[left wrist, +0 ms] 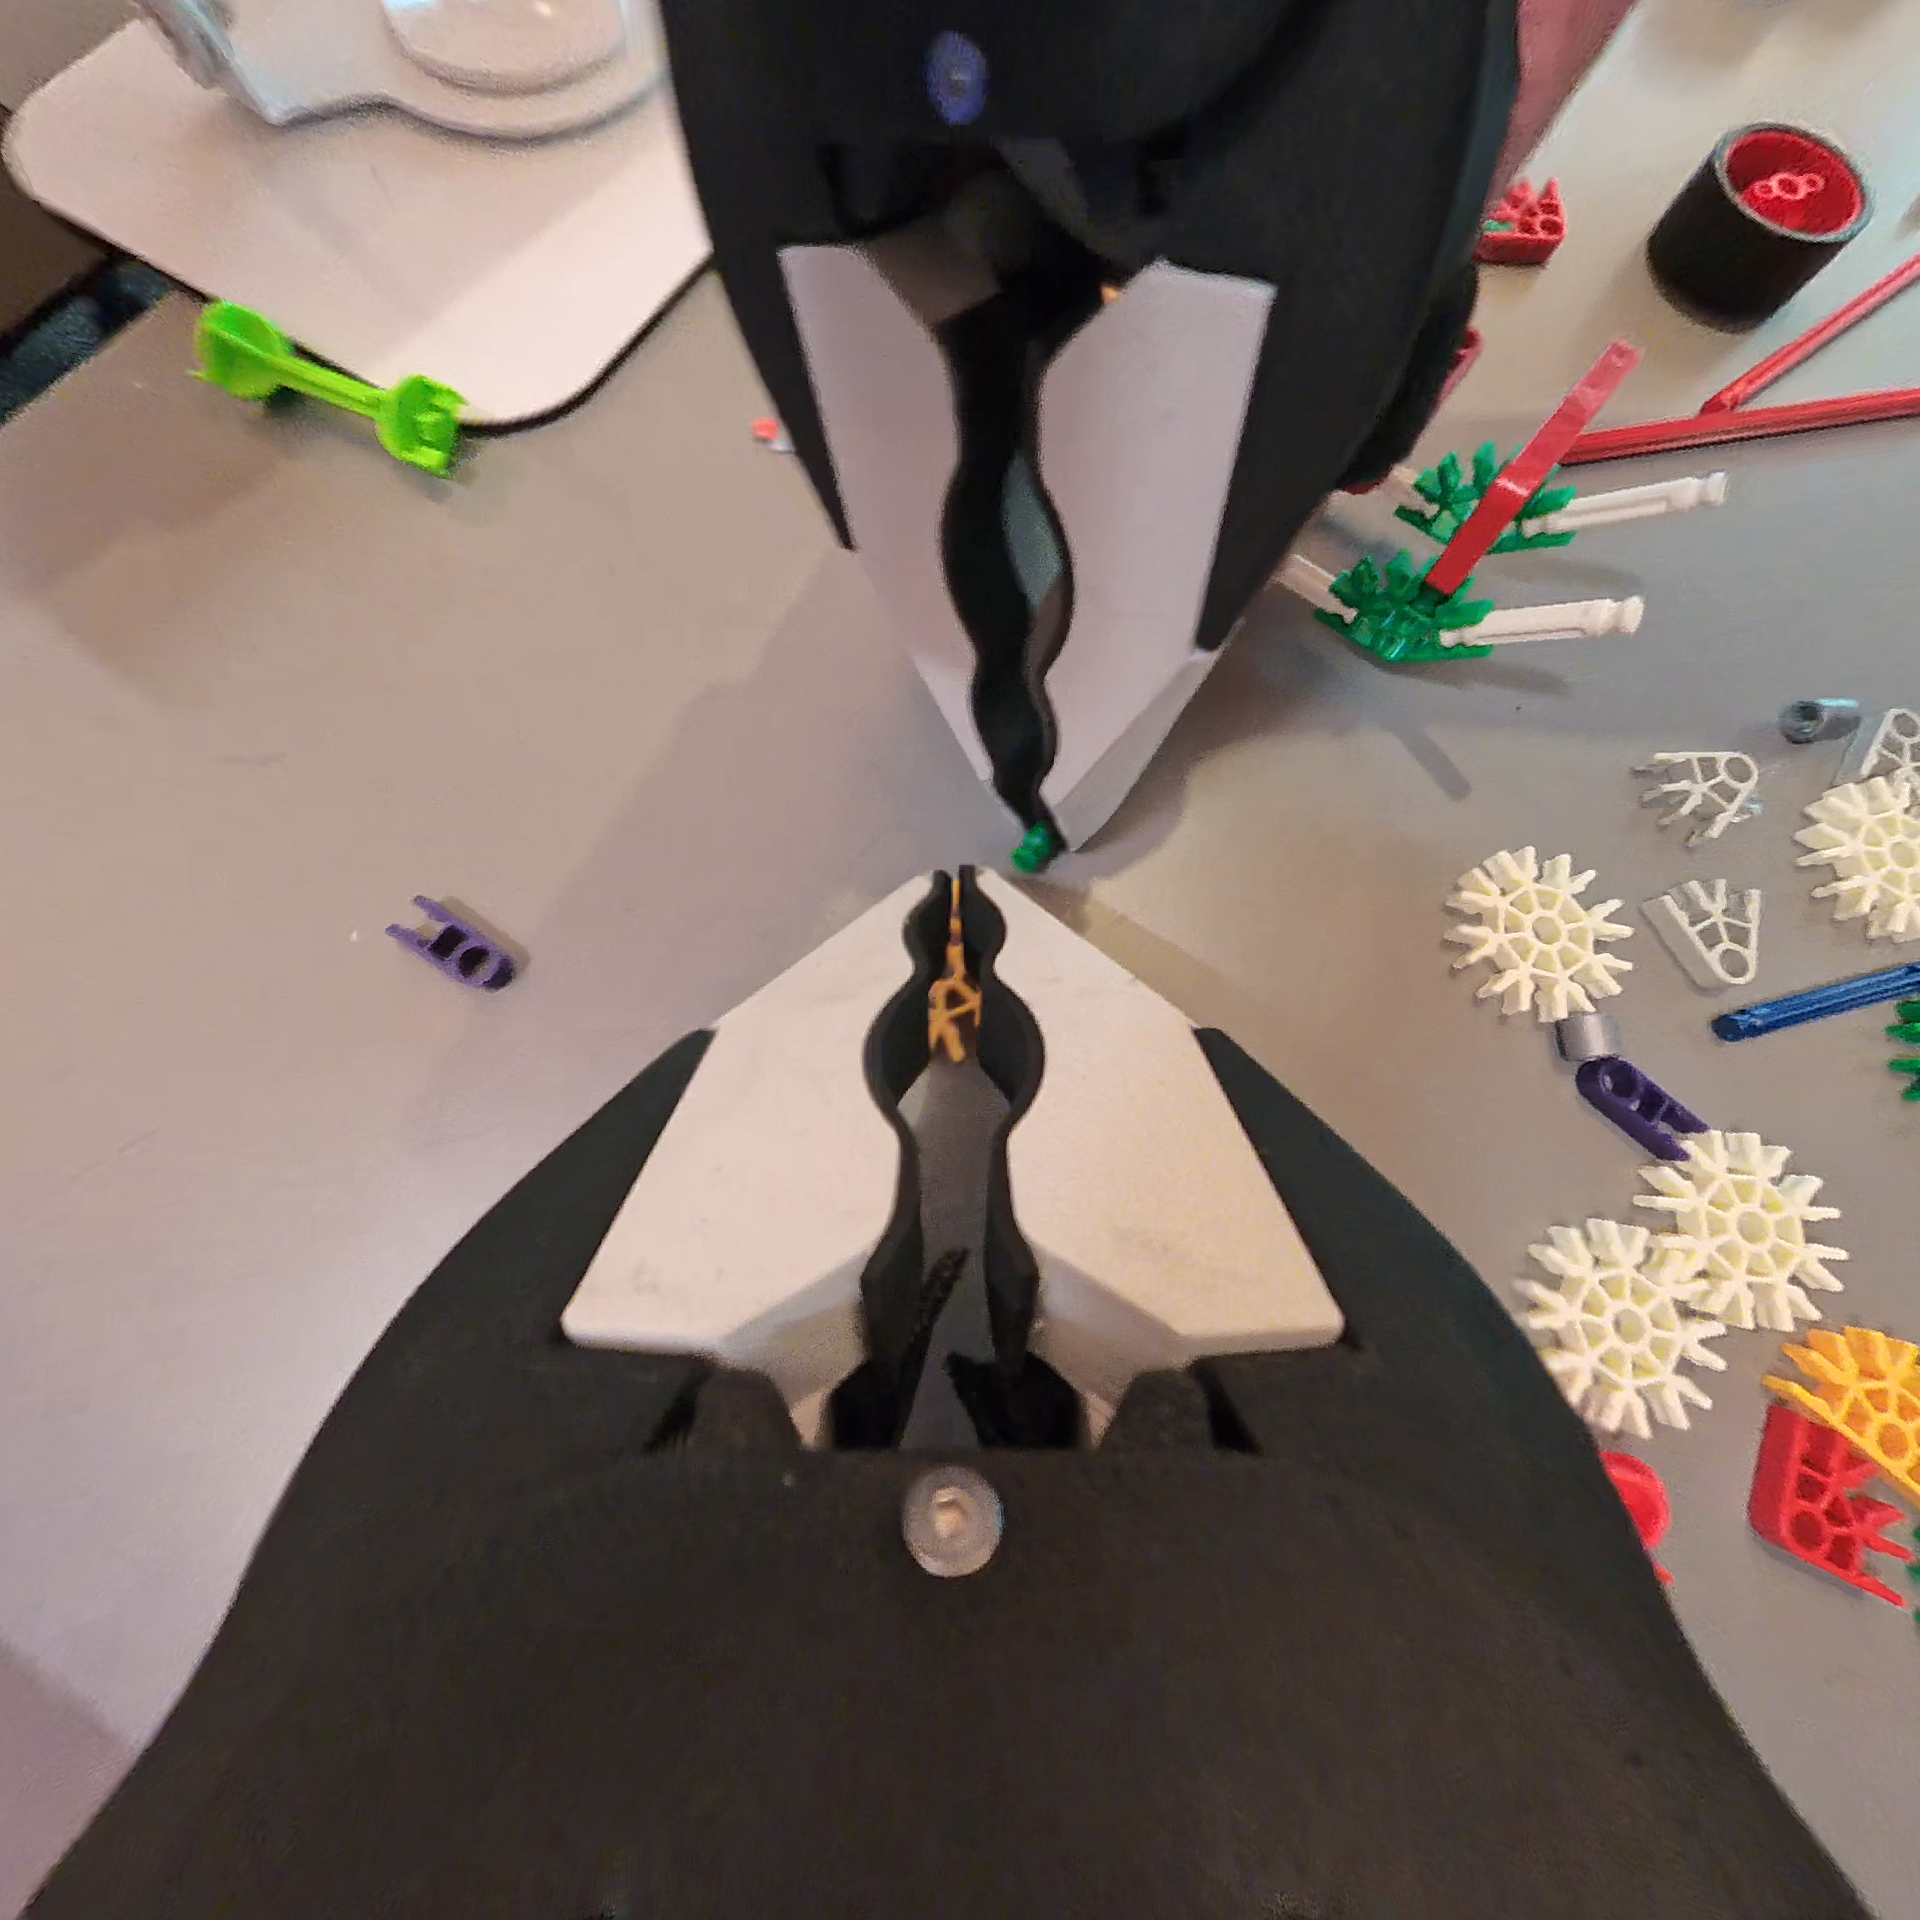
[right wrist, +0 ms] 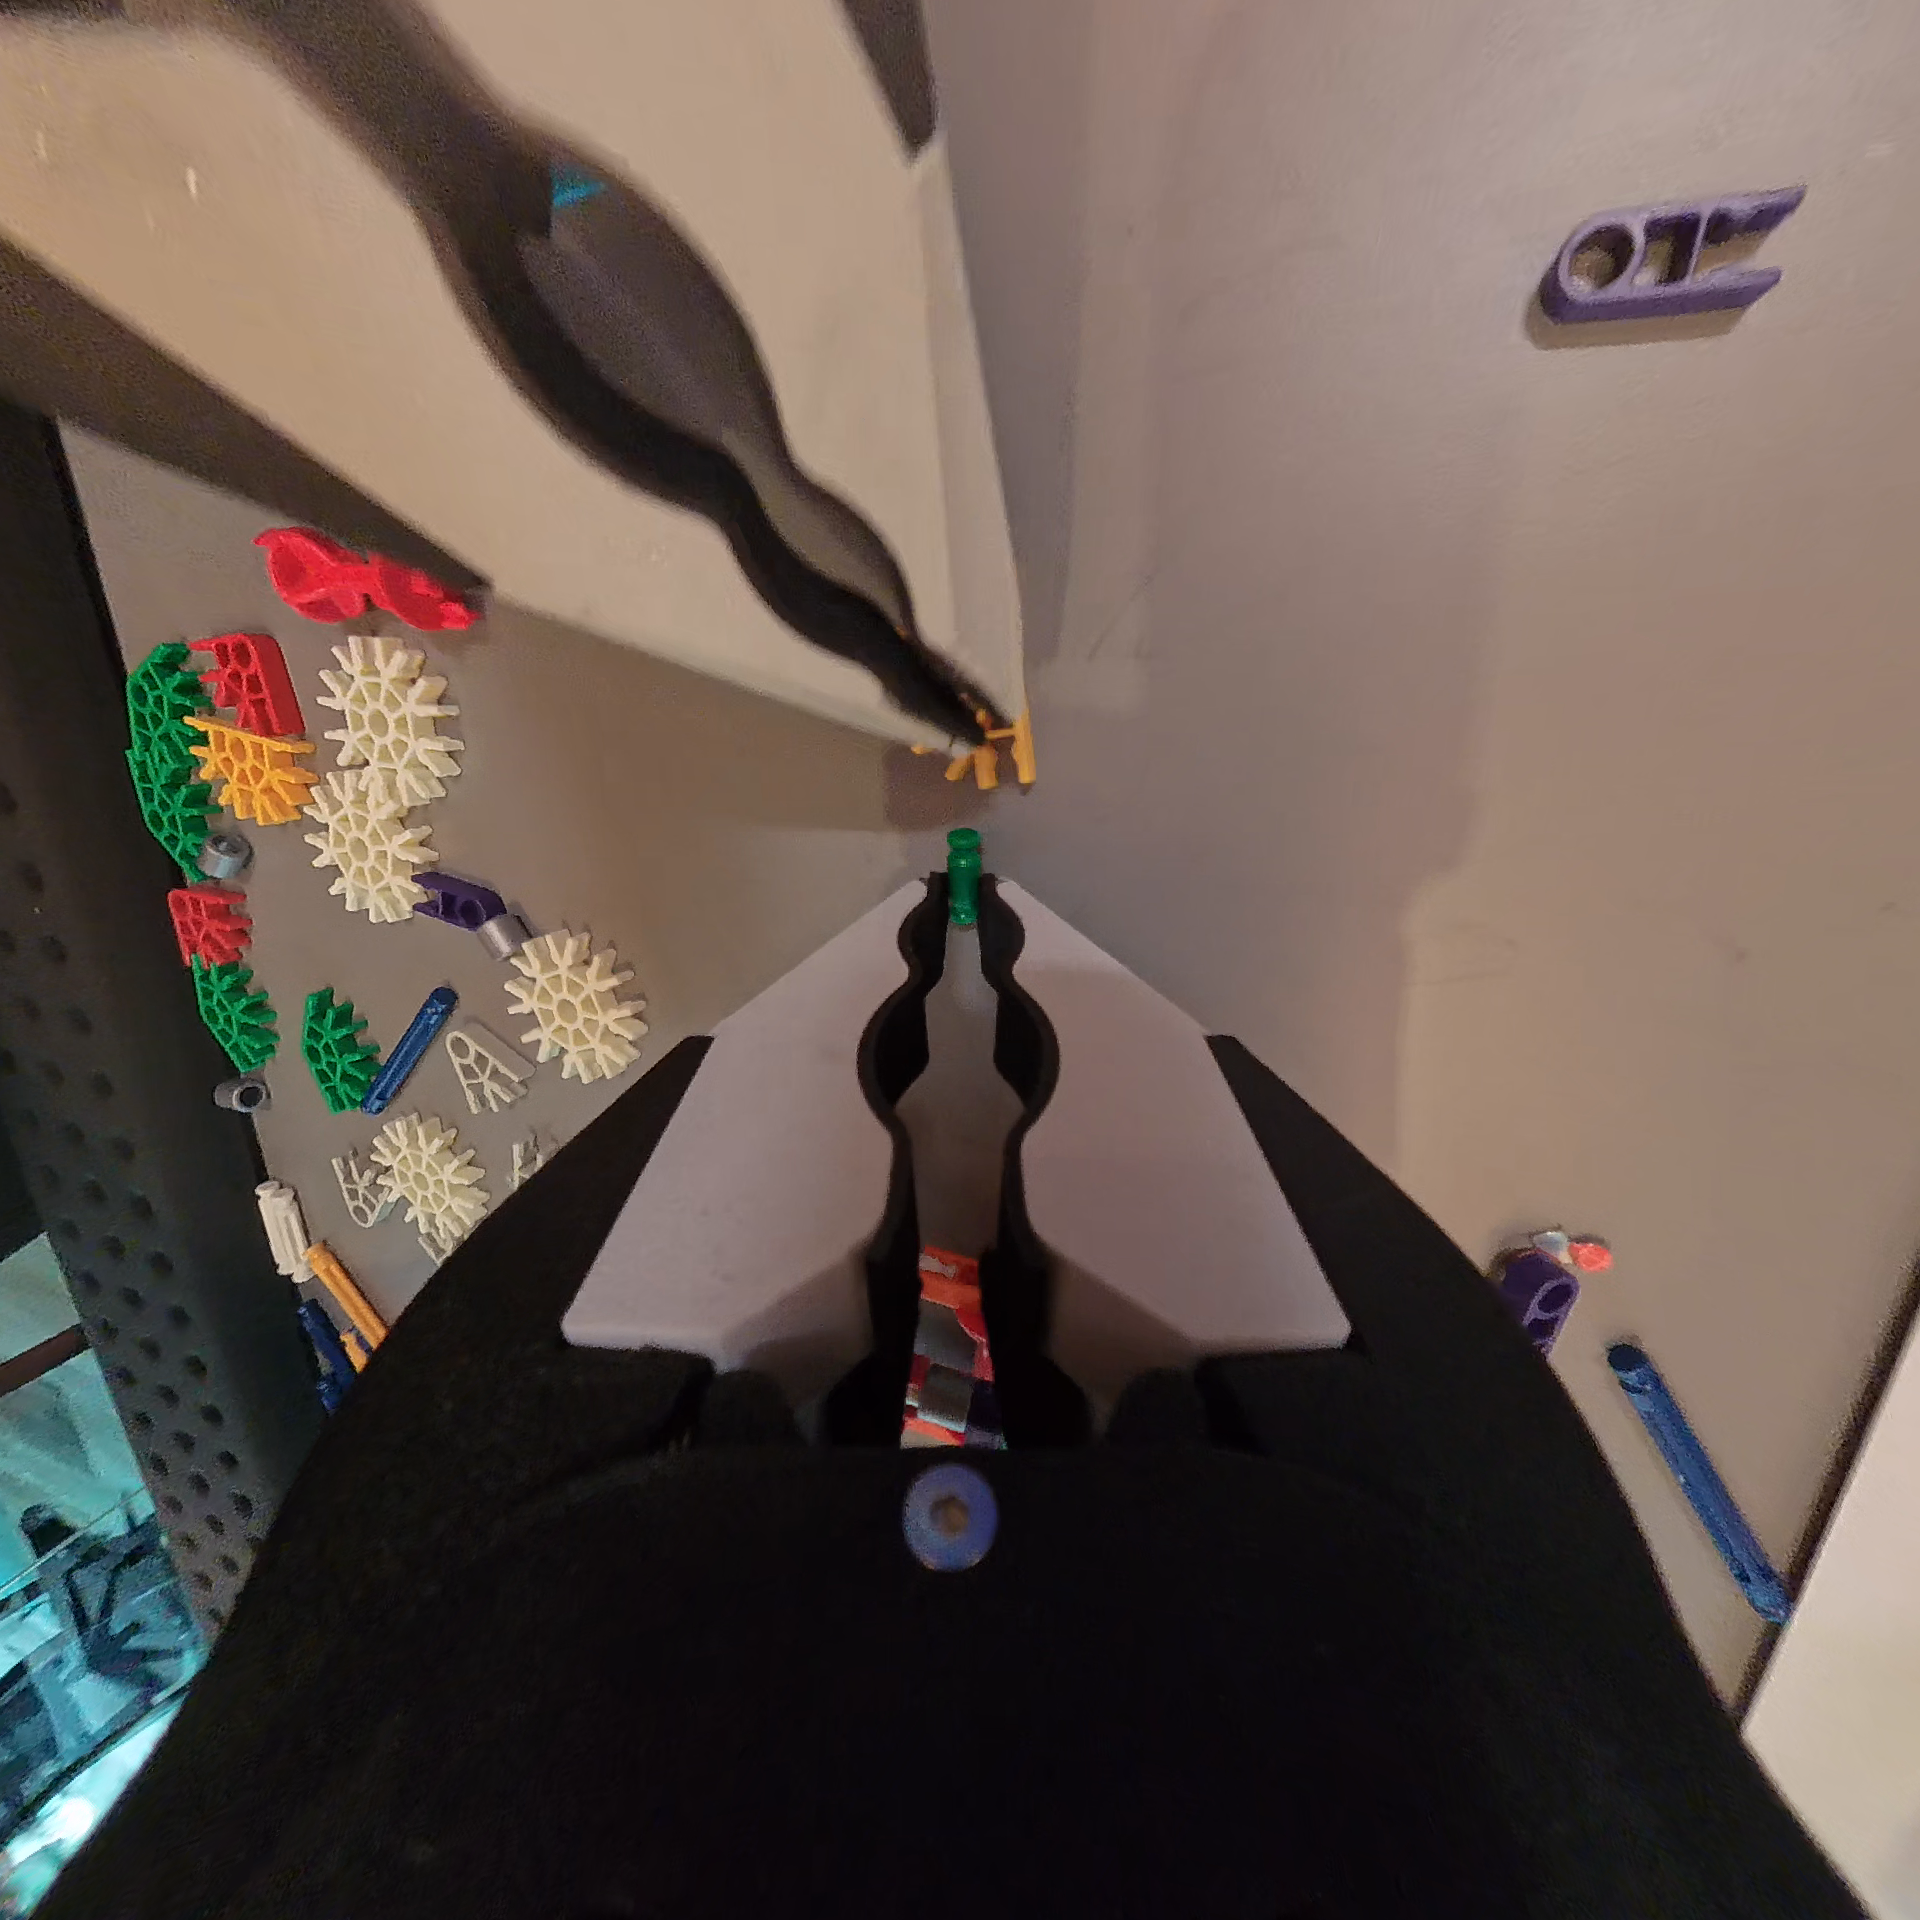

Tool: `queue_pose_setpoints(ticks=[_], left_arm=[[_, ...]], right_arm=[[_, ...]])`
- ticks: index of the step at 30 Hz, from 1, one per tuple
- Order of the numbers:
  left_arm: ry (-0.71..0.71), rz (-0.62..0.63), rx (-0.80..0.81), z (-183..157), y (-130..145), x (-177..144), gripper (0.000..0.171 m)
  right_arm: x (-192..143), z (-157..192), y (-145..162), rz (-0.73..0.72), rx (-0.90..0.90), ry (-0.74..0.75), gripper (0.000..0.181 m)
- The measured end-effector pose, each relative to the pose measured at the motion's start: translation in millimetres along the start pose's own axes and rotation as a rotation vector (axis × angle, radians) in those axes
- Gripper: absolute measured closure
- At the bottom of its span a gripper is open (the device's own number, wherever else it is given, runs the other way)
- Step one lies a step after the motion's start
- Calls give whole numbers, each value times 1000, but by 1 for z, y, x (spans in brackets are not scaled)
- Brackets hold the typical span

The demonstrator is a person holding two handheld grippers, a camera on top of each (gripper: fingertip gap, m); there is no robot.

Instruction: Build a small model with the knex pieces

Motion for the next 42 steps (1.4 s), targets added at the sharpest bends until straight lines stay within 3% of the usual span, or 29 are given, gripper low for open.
queue_pose_setpoints(ticks=[5,18,38,42], left_arm=[[-57,34,-37,16,10,-20,165],[-20,41,-77,13,18,-16,160],[32,44,-51,10,22,-12,163],[38,45,-47,10,22,-11,164]], right_arm=[[-2,7,-10,21,-21,40,178],[4,-1,-22,253,-103,71,178],[11,-7,-26,285,-19,8,177],[8,-9,-26,260,-8,16,167]])
Point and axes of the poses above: each gripper's, where its closed fingertips meet, x out along the fingers, y out of its underside, z = x × y across the jaws, the point moved 5 cm from there along -x, back along the fingers, and after that the axes turned 12 degrees about -z, right-handed, at the moved point
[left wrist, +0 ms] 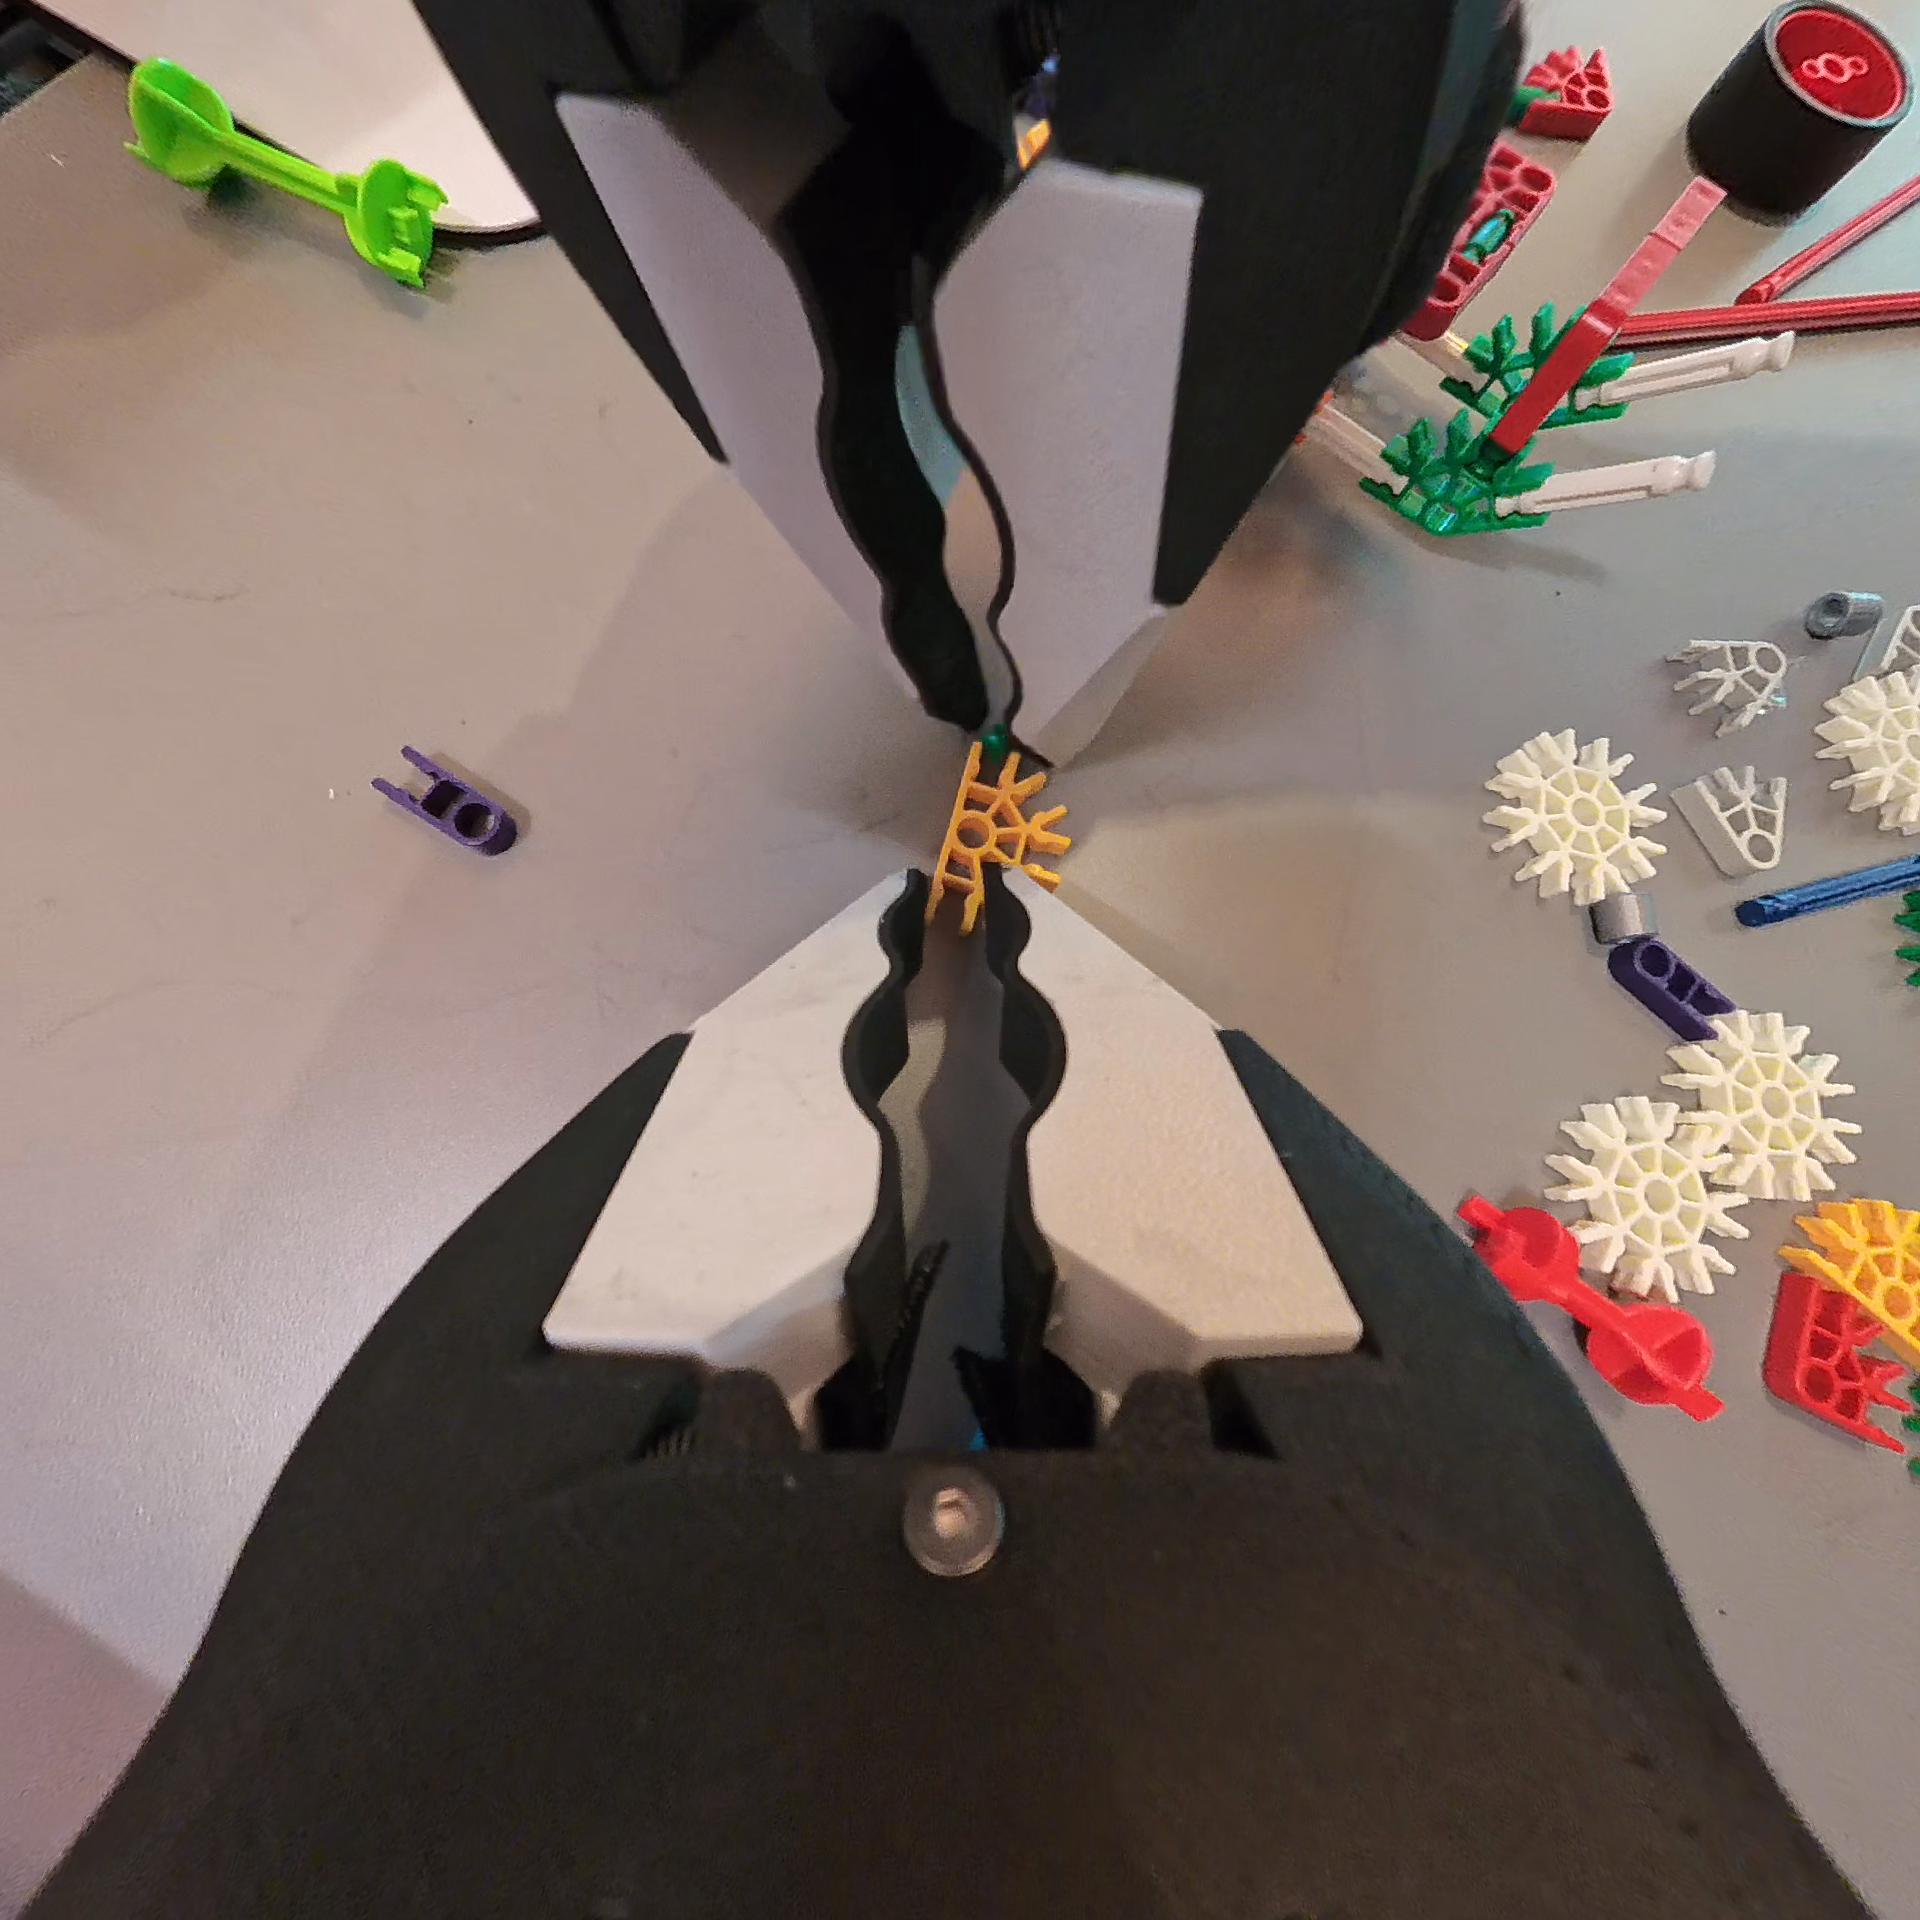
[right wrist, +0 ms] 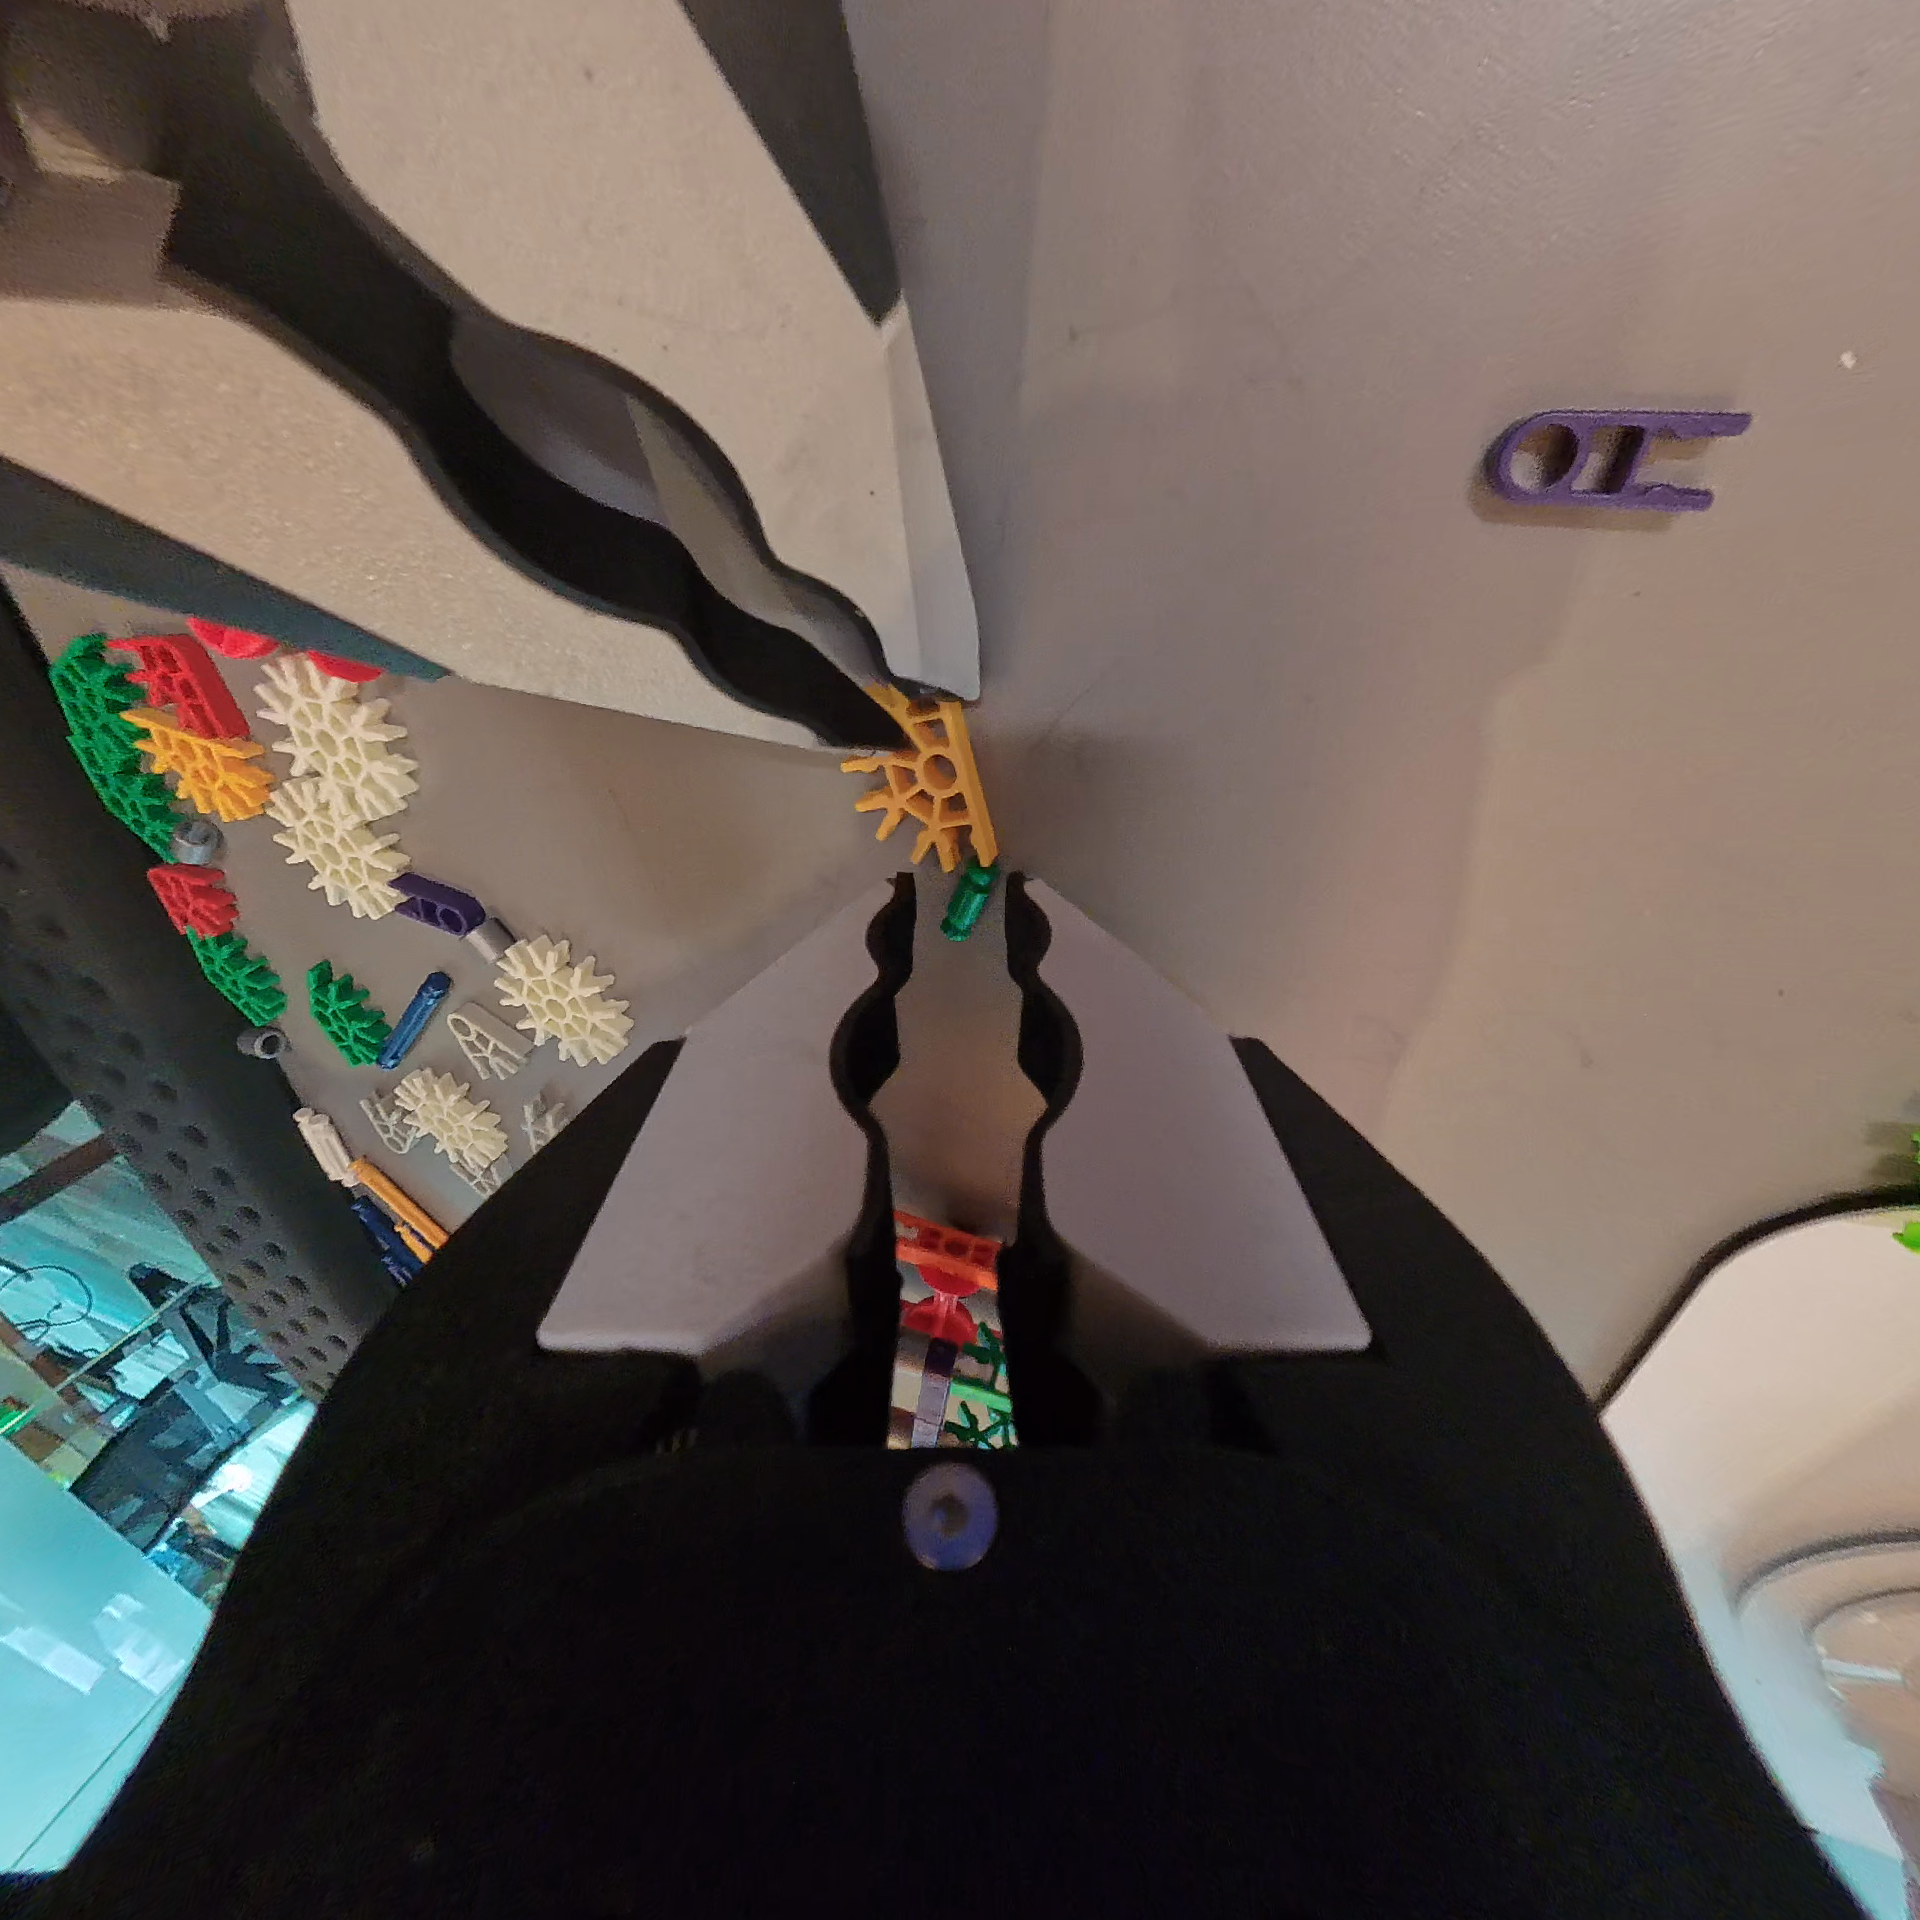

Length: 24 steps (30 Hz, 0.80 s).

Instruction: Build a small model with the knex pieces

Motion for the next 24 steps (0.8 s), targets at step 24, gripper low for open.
queue_pose_setpoints(ticks=[24], left_arm=[[60,63,89,-7,-6,11,142]], right_arm=[[-5,0,20,-272,117,110,168]])
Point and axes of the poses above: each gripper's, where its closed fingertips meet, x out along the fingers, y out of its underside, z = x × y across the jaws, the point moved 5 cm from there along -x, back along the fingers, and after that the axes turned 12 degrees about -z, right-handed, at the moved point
